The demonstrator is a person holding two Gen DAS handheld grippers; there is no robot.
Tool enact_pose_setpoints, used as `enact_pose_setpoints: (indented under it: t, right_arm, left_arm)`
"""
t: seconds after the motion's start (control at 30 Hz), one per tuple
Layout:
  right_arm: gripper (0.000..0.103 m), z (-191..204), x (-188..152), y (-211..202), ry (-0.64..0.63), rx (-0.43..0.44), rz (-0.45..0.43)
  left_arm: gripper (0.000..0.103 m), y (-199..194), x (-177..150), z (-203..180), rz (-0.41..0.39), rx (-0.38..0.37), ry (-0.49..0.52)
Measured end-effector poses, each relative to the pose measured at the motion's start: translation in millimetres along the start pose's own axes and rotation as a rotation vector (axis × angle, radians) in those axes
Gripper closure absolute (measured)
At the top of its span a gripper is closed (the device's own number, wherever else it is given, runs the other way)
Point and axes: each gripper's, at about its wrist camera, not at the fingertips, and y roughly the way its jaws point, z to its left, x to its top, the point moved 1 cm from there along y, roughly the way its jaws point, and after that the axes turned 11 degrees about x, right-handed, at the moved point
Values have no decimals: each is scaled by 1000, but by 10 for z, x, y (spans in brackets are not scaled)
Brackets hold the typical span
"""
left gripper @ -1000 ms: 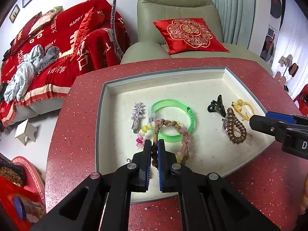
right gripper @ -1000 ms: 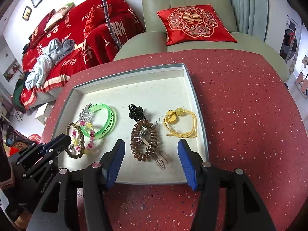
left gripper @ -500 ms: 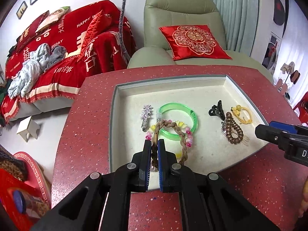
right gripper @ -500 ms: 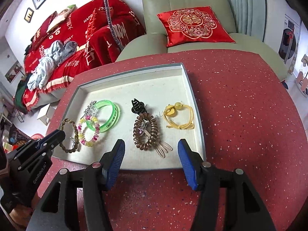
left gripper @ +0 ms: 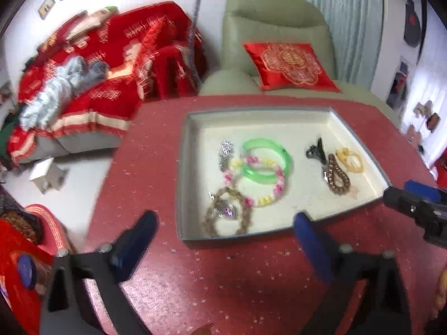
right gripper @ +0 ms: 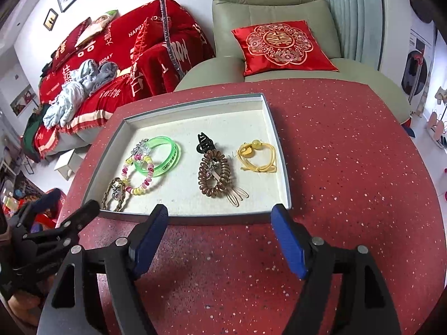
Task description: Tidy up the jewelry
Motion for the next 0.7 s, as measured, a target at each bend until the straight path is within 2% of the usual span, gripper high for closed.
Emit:
enact_pose_setpoints:
  t: [0.07,0.3,0.37,0.5,0.6,0.7]
  right_arm:
    - [23,-6,-20,-21,1,-1,-3]
    - [19,9,-86,-161,-7,-3,-57]
    - [0,42,-124,-203,-22,-2,-77]
    - [0,102,-227,-327,-50,-2,-149]
    - [0,144,-300,-377,-56,-8,-154]
    - [0,182,-383,-417,-69,-21,-150]
  left_arm:
    - [0,9,13,-30,-12,-16,10]
    - [0,22,-1,0,-37,10,-9]
    - [0,-33,-62,28,-46,24,-13]
    - [0,-206,-211,91,-67,49,-25]
    - [0,-351,-355,75,-83,73,-33]
    - [0,-444,-442,65,-90,66,-40]
